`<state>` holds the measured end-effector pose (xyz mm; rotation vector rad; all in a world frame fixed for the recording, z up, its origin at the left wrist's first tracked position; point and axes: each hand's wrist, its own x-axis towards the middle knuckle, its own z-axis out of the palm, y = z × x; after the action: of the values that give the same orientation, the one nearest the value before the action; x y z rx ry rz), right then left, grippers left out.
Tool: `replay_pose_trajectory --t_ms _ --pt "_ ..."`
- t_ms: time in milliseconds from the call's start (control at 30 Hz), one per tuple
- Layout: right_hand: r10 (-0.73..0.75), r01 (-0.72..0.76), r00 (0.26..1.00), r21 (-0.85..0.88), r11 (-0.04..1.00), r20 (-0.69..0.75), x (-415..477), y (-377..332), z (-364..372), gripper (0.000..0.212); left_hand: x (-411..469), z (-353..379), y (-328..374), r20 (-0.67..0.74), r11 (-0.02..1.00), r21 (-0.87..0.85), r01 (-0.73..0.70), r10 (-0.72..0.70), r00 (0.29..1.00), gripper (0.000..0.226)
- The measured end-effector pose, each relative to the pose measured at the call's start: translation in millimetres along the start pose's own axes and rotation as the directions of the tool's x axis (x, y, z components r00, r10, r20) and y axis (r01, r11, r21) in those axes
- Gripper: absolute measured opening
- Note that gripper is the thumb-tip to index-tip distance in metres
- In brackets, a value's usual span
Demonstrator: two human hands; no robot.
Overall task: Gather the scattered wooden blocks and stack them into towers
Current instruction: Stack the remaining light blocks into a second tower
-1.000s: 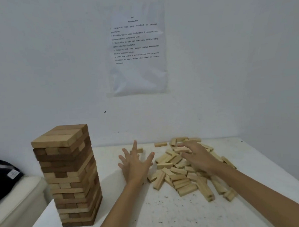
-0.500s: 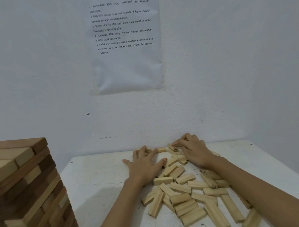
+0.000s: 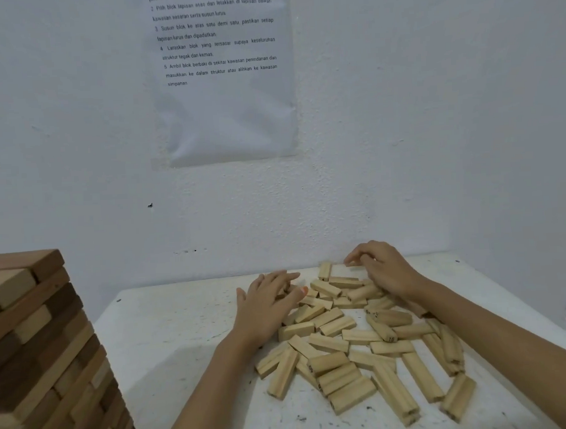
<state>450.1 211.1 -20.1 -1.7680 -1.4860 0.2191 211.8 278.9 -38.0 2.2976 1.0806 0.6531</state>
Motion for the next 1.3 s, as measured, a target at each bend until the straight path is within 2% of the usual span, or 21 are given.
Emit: replay_pose_trajectory --t_ms 100,200,300,400,433,500,600,667,800,900,1000,1133,1233,1300 --pt "0.022 -0.018 0.999 -0.09 0.996 0.046 6 16 0 0.038 -1 0 2 0.075 0.998 0.062 -0.019 0.014 0.997 0.046" --pt "-0.046 0.055 0.996 -0.11 0.992 0.082 5 18 6 0.037 1 -1 4 0.119 0.993 0.113 -0.034 0.02 0.993 0.049" --pt "-0.108 0.113 0.991 -0.056 0.992 0.084 2 10 9 0.04 1 -1 4 0.133 0.991 0.125 -0.039 0.022 0.991 0.048" --pt "-0.108 0.101 0.99 0.084 0.991 0.088 5 0 8 0.037 1 1 5 0.147 0.991 0.128 -0.048 0.028 0.989 0.048" --pt "-0.118 0.111 0.988 0.078 0.991 0.103 8 -2 8 0.036 2 1 5 0.152 0.989 0.14 -0.055 0.033 0.988 0.047" --pt "-0.124 0.137 0.969 -0.048 0.989 0.214 14 -2 12 0.035 2 2 5 0.158 0.983 0.168 -0.07 0.043 0.987 0.046" --pt "-0.045 0.169 0.924 -0.298 0.939 0.38 15 -1 18 0.035 2 2 5 0.159 0.982 0.174 -0.072 0.044 0.986 0.043" --pt "-0.039 0.162 0.928 -0.307 0.938 0.37 12 -2 16 0.034 2 2 6 0.156 0.983 0.171 -0.07 0.043 0.987 0.042" --pt "-0.01 0.086 0.944 -0.217 0.972 0.329 3 4 6 0.031 0 2 8 0.147 0.979 0.188 -0.076 0.048 0.988 0.04" --pt "-0.045 0.121 0.944 -0.218 0.968 0.326 -9 9 2 0.031 -2 4 13 0.138 0.98 0.182 -0.076 0.051 0.989 0.039" --pt "-0.059 0.137 0.935 -0.205 0.969 0.349 -21 11 -4 0.033 -6 11 17 0.135 0.98 0.184 -0.08 0.055 0.989 0.038" --pt "-0.02 0.101 0.912 -0.176 0.979 0.41 -34 10 -21 0.036 -17 15 26 0.15 0.979 0.187 -0.078 0.051 0.987 0.047" --pt "0.011 0.105 0.901 -0.244 0.964 0.434 -43 10 -35 0.037 -28 17 35 0.154 0.979 0.188 -0.074 0.045 0.987 0.056" --pt "0.011 0.135 0.903 -0.306 0.942 0.43 -54 12 -41 0.038 -33 19 39 0.144 0.977 0.197 -0.082 0.054 0.988 0.046"
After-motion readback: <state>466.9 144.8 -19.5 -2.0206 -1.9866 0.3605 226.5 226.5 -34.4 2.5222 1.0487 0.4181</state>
